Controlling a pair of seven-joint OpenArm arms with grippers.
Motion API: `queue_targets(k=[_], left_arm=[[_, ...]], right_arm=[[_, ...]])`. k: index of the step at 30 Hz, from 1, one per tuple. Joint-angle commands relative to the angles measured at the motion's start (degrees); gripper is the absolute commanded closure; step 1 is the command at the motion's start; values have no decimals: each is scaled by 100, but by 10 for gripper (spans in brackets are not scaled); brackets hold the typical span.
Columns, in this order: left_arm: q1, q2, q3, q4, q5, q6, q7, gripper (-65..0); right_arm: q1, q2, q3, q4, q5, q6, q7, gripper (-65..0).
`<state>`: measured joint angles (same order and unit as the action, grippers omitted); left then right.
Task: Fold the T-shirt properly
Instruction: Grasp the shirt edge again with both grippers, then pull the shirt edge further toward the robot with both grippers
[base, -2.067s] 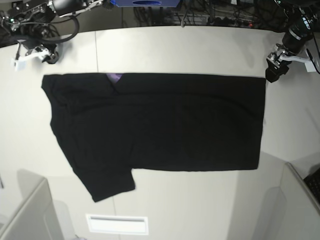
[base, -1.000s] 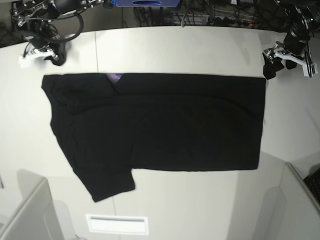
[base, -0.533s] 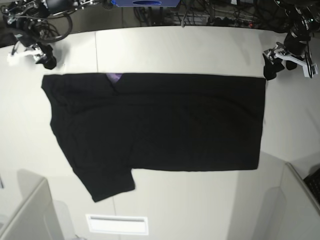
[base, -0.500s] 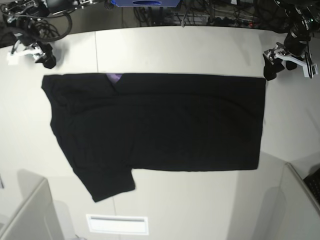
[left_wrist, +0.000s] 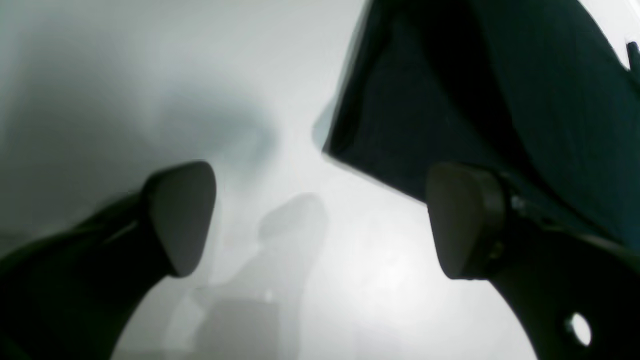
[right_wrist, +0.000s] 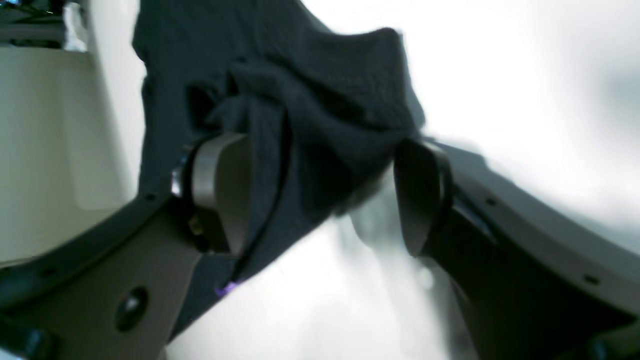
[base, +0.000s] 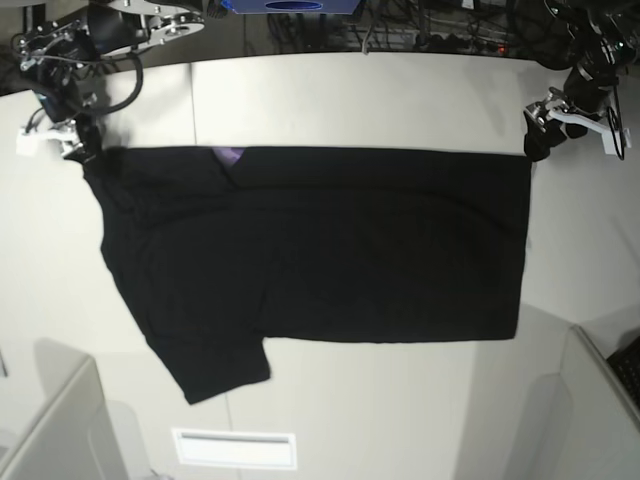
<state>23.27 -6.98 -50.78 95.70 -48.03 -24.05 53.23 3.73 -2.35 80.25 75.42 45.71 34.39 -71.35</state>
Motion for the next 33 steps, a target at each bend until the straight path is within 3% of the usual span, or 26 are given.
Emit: queue_targets(k=[1,13,17,19,29,33], left_arm=[[-28,-71,-34,17,-89,-34,-79,-650],[-529,-27,248,-563,-80,-8,-88,-650],[-696,52,248,-889,-80,-8,-88,-525],[-775,79,248,-906,-80,-8,-79,-494],[-907,96,687,-959,-80,1,-88,-471],[-986,184,652,-1012,-80,370,-88,-469]], right_arm=[[10,20,-20,-30,-338,-94,-131,-419],[-17,11,-20,-47,-338,-94,-104,-417],[-34,11,-20,-47,-338,-94,-140,-417],[-34,11,-20,-30,-338,-94,-148,-417],[-34,11,-20,-38,-338,-94,-122,-417],[-25,20,-20,-38,-338,-94,-104,-417]])
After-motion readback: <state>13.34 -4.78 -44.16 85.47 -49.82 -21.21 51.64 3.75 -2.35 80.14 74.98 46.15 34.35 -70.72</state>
